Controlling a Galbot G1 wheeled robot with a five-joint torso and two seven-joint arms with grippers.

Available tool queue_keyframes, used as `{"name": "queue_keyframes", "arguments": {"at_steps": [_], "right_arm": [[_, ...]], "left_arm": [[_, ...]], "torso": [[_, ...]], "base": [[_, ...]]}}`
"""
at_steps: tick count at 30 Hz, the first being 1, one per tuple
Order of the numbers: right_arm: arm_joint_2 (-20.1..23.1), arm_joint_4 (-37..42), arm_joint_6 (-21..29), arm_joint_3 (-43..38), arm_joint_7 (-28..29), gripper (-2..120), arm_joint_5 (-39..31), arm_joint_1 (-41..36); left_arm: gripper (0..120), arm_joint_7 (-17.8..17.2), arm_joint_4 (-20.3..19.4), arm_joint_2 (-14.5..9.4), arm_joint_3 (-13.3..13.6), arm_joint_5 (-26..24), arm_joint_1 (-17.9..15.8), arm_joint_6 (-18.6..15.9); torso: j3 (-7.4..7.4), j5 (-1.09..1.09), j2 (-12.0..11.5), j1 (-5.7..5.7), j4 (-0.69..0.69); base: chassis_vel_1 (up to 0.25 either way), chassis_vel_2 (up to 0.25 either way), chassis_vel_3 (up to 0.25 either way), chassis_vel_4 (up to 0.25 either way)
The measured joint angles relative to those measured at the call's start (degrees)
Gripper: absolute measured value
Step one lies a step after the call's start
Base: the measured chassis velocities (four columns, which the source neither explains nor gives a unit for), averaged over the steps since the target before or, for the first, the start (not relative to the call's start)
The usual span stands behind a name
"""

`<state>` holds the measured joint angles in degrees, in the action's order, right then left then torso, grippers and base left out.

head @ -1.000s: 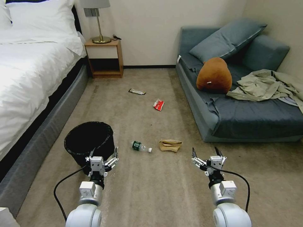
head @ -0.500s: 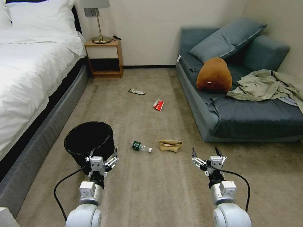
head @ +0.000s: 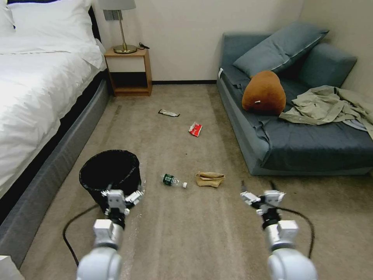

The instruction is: Pick up the trash bin, then pick up the garbage on the floor and place it into the trash bin.

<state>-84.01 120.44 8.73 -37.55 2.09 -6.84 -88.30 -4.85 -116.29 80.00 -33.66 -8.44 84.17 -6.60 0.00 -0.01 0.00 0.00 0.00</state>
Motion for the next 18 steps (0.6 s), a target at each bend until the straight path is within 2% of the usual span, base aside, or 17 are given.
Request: {"name": "queue_keyframes", "arguments": {"at_steps": [1,3,4,5,7,9,10,12,13,15,16,18], "right_arm": [[0.0,0.0,0.0,0.0,0.0,100,0.0,0.0],[1.0,2.8,4.2,-2.9,1.1,100,-3.3,0.2],[1.0,2.8,4.2,-2.9,1.1,100,-3.3,0.2],[1.2,3.8,5.1,-3.9,1.4,100,-4.0,0.4],[1.4,4.0,5.8,-4.1,1.4,100,-4.7,0.4],[3.1,6.3,9.2,-6.8,2.4,100,-8.0,0.7],[3.1,6.3,9.2,-6.8,2.4,100,-8.0,0.7],[4.9,8.6,13.3,-9.8,3.6,100,-11.9,1.0],[4.9,8.6,13.3,-9.8,3.6,100,-11.9,1.0],[7.0,11.4,17.9,-13.2,4.9,100,-16.3,1.4],[7.0,11.4,17.9,-13.2,4.9,100,-16.3,1.4],[8.9,14.1,22.2,-16.4,6.2,100,-20.5,1.8]], "left_arm": [[100,0.0,0.0,0.0,0.0,0.0,0.0,0.0],[100,-2.3,-0.9,-2.8,-1.0,-3.9,-2.2,-3.1],[100,-2.3,-0.9,-2.8,-1.0,-3.9,-2.2,-3.1],[100,-3.0,-1.1,-4.1,-1.4,-4.9,-3.1,-3.9],[100,-3.0,-1.1,-4.4,-1.2,-5.6,-3.4,-4.3],[100,-4.9,-1.7,-6.8,-2.1,-9.0,-5.2,-6.5],[100,-4.9,-1.7,-6.8,-2.1,-9.0,-5.2,-6.5],[100,-6.7,-2.0,-9.1,-2.9,-12.6,-7.0,-8.9],[100,-6.7,-2.0,-9.1,-2.9,-12.6,-7.0,-8.9],[100,-9.1,-2.7,-12.2,-4.0,-17.3,-9.4,-11.9],[100,-9.1,-2.7,-12.2,-4.0,-17.3,-9.4,-11.9],[100,-11.2,-3.3,-15.0,-4.9,-21.4,-11.5,-14.6]], "torso": [[0.0,0.0,0.0,0.0,0.0],[0.0,0.0,0.0,0.0,0.0],[0.0,0.0,0.0,0.0,0.0],[0.0,0.0,0.0,0.0,-0.03],[0.0,0.01,0.0,0.0,0.01],[0.0,0.0,0.0,0.0,0.01],[0.0,0.0,0.0,0.0,0.01],[0.01,0.0,0.0,0.0,-0.01],[0.01,0.0,0.0,0.0,-0.01],[0.01,0.01,0.0,0.0,0.0],[0.01,0.01,0.0,0.0,0.0],[0.01,0.0,0.0,0.0,0.0]], "base": [[0.0,0.0,0.0,0.0],[0.0,0.0,0.0,0.0],[0.0,0.0,0.0,0.0],[0.0,0.0,0.0,0.0],[0.0,0.0,0.0,0.0],[0.0,0.0,0.0,0.0],[0.0,0.0,0.0,0.0],[0.0,0.0,0.0,0.0],[0.0,0.0,0.0,0.0],[0.0,0.0,0.0,0.0],[0.0,0.0,0.0,0.0],[0.0,0.0,0.0,0.0]]}}
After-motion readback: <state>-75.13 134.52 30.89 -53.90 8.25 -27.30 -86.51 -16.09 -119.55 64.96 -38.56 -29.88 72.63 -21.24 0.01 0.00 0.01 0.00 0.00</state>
